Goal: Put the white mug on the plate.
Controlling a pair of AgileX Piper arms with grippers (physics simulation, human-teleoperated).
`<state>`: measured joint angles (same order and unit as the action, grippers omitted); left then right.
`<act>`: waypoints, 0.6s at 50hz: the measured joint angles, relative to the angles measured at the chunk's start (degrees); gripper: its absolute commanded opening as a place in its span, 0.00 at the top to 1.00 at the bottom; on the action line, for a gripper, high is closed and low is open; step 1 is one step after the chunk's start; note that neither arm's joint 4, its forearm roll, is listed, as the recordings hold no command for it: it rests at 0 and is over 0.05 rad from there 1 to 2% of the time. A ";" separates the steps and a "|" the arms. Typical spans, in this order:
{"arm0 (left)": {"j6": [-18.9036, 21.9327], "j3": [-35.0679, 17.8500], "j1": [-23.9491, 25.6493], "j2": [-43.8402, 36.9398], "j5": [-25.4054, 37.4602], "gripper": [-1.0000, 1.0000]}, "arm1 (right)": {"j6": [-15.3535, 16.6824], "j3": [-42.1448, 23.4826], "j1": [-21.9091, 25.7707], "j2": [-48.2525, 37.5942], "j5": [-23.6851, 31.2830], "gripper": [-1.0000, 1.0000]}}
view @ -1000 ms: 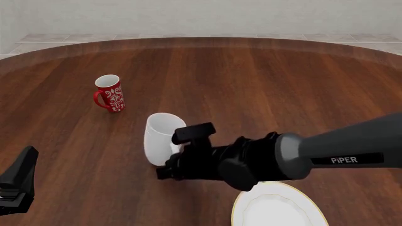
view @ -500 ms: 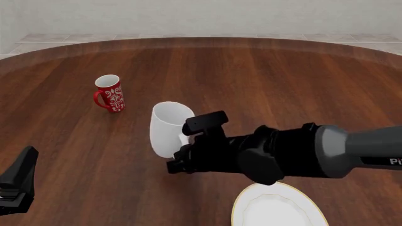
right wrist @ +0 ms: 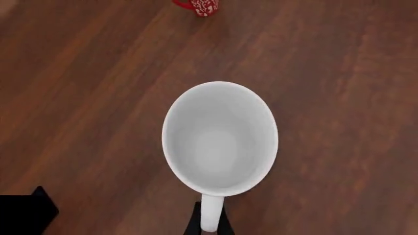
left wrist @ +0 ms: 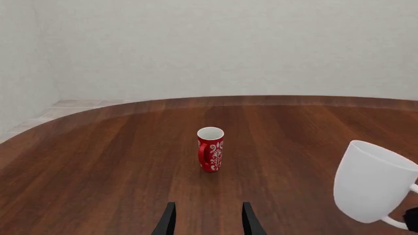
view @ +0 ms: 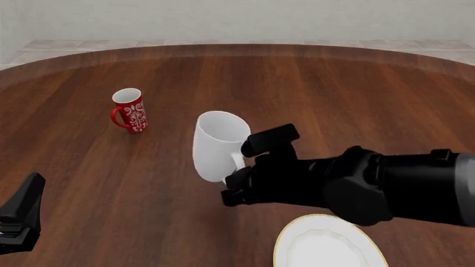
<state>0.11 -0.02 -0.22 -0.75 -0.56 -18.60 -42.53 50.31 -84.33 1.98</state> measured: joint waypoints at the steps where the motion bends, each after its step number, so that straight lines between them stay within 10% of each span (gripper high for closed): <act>1: 0.00 0.00 0.00 0.00 0.00 0.00 | 0.14 0.28 -0.11 0.53 0.17 1.00; 30: 0.00 0.00 0.00 0.00 0.00 0.00 | 5.93 9.22 -3.25 16.38 5.38 1.00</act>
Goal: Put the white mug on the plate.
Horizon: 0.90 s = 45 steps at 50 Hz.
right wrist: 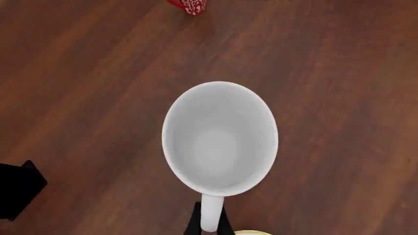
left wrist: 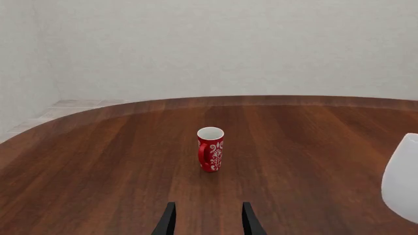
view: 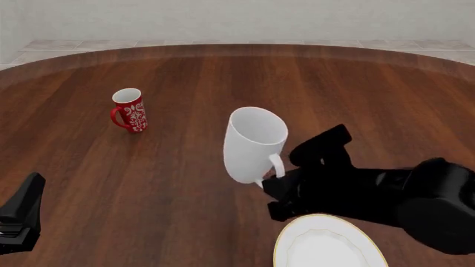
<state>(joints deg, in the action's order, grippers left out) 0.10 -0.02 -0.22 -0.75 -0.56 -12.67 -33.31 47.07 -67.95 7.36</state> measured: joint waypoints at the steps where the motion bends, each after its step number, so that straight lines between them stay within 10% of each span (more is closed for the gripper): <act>1: 0.00 0.00 0.00 0.00 0.00 0.00 | 0.24 0.30 -0.19 0.67 0.31 1.00; 45: 0.00 0.00 0.00 0.00 0.00 0.00 | 6.15 11.84 -7.22 28.86 17.29 1.00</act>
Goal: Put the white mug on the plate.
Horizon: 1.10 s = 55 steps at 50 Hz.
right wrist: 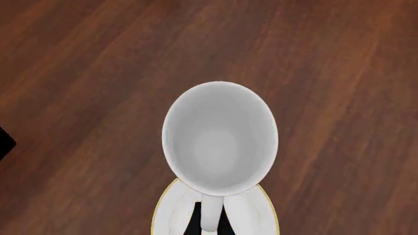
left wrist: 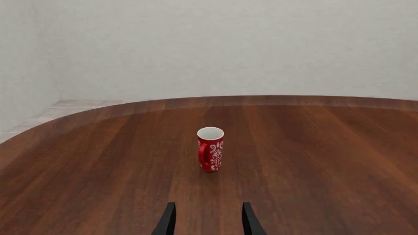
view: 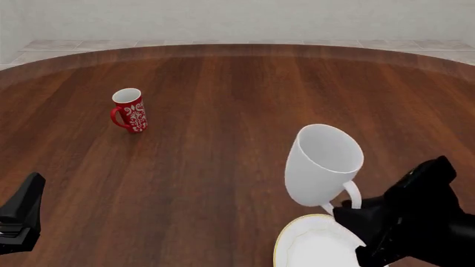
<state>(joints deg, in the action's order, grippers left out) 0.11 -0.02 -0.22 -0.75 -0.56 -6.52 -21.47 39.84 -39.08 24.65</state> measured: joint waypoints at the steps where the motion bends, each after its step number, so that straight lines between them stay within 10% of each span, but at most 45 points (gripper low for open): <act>1: 0.00 0.00 0.00 0.00 0.00 0.00 | 0.06 0.14 -0.10 0.47 0.37 1.00; 55: 0.00 0.00 0.00 0.00 0.00 0.00 | -0.88 7.18 -1.61 15.95 11.85 1.00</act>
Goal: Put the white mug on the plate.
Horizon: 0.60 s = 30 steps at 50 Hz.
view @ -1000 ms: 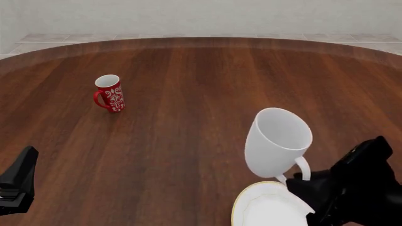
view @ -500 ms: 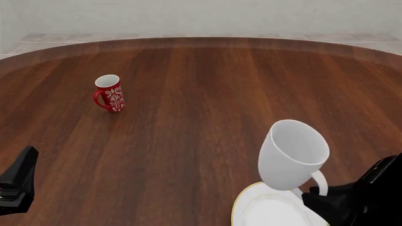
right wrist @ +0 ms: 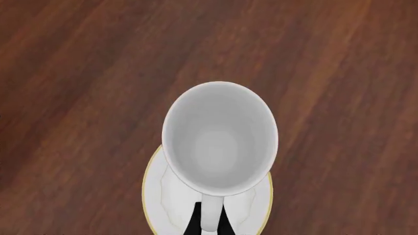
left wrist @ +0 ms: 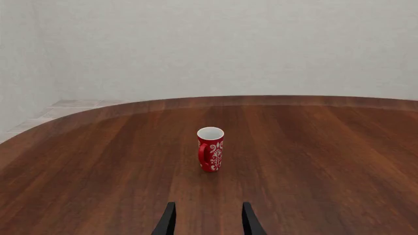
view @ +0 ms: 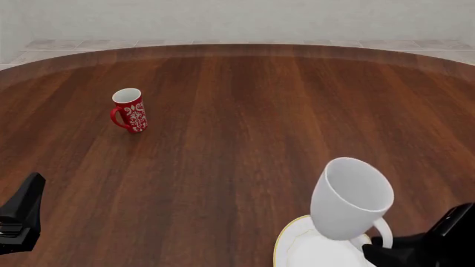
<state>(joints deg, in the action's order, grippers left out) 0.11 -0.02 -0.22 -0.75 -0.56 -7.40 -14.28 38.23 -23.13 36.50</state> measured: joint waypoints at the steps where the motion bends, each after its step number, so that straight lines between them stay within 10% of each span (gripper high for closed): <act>1: 0.00 0.00 0.00 0.00 0.00 0.00 | -0.12 0.11 0.07 0.06 0.01 1.00; 30: -0.01 0.00 0.00 0.00 0.00 0.00 | -2.53 3.62 2.03 -1.22 -2.70 1.00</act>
<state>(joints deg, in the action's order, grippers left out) 0.11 -0.02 -0.22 -0.75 -0.56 -9.93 -10.66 40.27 -24.35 33.80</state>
